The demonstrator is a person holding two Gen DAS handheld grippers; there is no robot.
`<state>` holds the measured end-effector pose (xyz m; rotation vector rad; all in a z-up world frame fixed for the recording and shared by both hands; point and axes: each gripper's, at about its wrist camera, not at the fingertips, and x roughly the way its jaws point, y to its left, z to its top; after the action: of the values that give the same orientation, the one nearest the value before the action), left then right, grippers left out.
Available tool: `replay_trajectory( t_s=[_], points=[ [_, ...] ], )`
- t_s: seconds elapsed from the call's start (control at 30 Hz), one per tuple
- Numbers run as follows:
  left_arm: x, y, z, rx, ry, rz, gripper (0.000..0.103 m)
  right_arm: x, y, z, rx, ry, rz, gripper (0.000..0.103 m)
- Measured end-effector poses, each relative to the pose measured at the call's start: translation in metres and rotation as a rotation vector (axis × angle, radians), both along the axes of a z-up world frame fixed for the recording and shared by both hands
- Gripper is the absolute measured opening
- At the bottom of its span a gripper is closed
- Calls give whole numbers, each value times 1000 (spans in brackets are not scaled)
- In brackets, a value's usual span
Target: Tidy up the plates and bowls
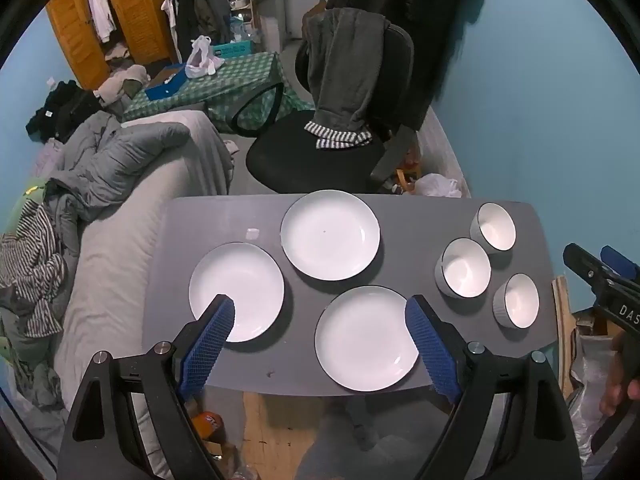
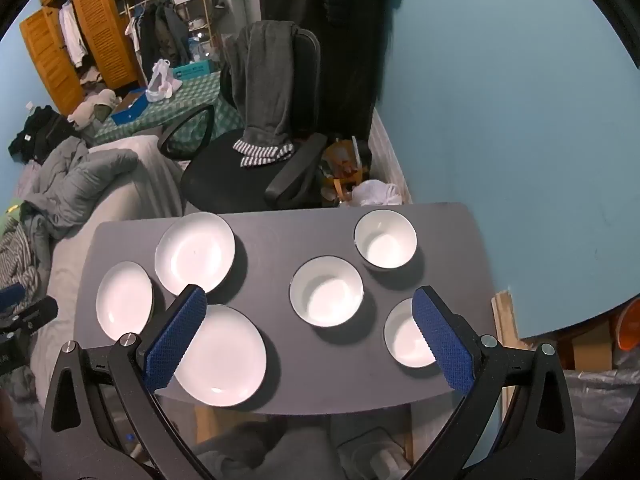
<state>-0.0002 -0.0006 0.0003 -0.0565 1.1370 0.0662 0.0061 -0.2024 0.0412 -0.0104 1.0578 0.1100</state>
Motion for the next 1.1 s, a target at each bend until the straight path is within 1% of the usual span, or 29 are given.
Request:
replay_trajectory(
  t_s=[0.03,0.07,0.27,0.3,0.33,0.4,0.53,0.57,0.67,0.73,1.1],
  points=[
    [0,0,0,-8,1,0,88,0,0,0,3,-6,-2,101],
    [0,0,0,1,-1,0,88,0,0,0,1,-3,-2,101],
    [0,-1,1,-29,1,-3,88,-1,-1,-2,-1,-3,-3,101],
    [-1,3,9,-22,0,0,88,-1,-1,-2,-2,-3,-4,101],
    [0,2,9,-15,-6,-1,88,0,-1,-1,-6,-4,-7,101],
    [-1,1,6,-14,-15,-2,88,-4,1,-1,-17,-6,-13,101],
    [3,0,6,-17,-4,-3,88,-1,2,-2,-13,-3,-12,101],
    [-3,2,3,-18,-11,-1,88,-1,1,-2,-13,-2,-11,101],
    [-3,4,2,-22,-10,-2,88,-3,-2,-4,-10,-3,-4,101],
    [-3,4,2,-21,-10,-1,88,-2,3,-4,-15,-3,-3,101],
    [3,8,-2,-27,-6,2,88,4,4,-4,-24,5,-4,101]
  ],
)
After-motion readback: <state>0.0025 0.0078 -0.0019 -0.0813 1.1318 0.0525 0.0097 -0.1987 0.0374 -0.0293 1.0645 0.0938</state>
